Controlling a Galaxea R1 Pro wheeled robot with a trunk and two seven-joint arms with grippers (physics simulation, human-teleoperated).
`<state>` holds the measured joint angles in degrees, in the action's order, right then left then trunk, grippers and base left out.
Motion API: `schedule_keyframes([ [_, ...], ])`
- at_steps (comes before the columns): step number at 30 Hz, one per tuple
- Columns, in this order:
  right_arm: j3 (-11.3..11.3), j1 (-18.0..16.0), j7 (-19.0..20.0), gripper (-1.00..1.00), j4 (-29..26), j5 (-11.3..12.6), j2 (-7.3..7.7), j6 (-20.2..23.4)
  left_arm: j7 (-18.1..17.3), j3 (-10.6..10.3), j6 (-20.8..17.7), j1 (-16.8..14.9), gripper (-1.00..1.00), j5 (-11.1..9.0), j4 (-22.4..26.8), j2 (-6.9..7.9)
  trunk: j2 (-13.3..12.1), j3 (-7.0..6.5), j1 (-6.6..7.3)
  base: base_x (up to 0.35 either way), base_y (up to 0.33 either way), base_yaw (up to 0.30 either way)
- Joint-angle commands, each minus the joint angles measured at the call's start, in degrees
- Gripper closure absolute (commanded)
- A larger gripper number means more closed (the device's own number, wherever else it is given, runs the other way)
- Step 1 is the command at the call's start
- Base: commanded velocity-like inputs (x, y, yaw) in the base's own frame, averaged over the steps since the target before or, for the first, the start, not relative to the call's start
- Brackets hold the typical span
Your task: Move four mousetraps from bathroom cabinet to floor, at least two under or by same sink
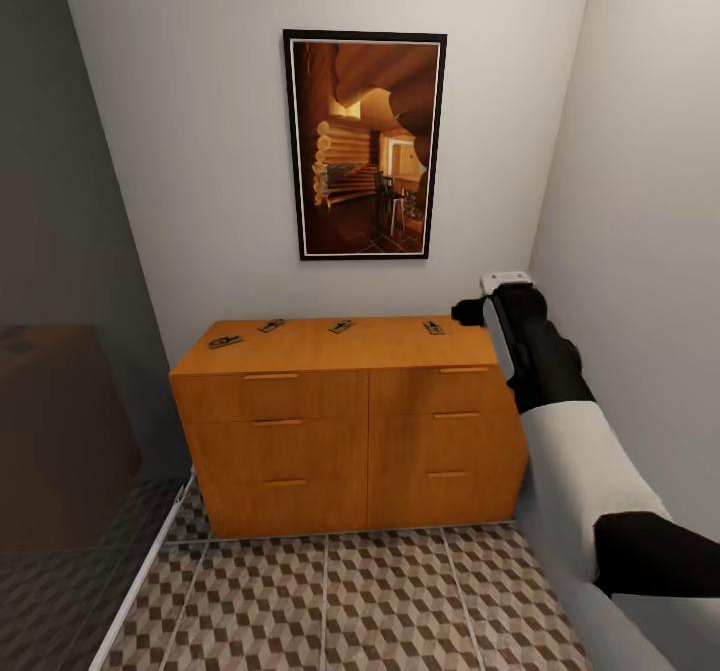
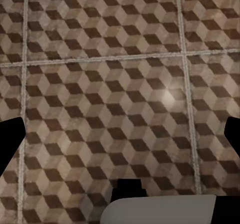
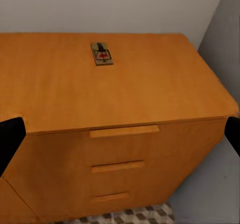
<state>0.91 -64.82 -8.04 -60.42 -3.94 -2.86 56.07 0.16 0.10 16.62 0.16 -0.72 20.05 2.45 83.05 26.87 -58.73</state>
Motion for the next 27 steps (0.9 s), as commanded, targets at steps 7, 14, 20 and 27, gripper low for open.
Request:
schedule_keyframes([
  [7, 0.06, -5.93, 0.28, -1.0, 13.76, -0.46, -1.56, -0.43, -0.03, -0.01, 0.08, 0.02, -1.0, -0.05, 0.07, 0.01, 0.03, 0.06, 0.0, 0.0, 0.0, 0.0],
  [14, 0.06, -6.58, 0.35, -1.0, 15.88, -0.4, -1.84, -1.68, -0.05, 0.0, 0.08, 0.02, -1.0, -0.07, 0.01, -0.06, 0.03, 0.06, 0.0, 0.005, 0.0, 0.0],
  [20, 0.07, -6.62, 0.39, -1.0, 16.01, -0.37, -2.0, -1.81, -0.03, 0.0, 0.08, 0.02, -1.0, -0.07, -0.18, -0.07, 0.03, 0.06, 0.0, 0.136, 0.0, 0.0],
  [27, 0.02, -6.63, 1.09, -1.0, 16.0, -0.12, -2.42, -1.88, -0.02, 0.04, 0.08, 0.02, -1.0, -0.07, -0.68, -0.07, 0.03, 0.06, 0.0, 0.295, 0.0, 0.0],
])
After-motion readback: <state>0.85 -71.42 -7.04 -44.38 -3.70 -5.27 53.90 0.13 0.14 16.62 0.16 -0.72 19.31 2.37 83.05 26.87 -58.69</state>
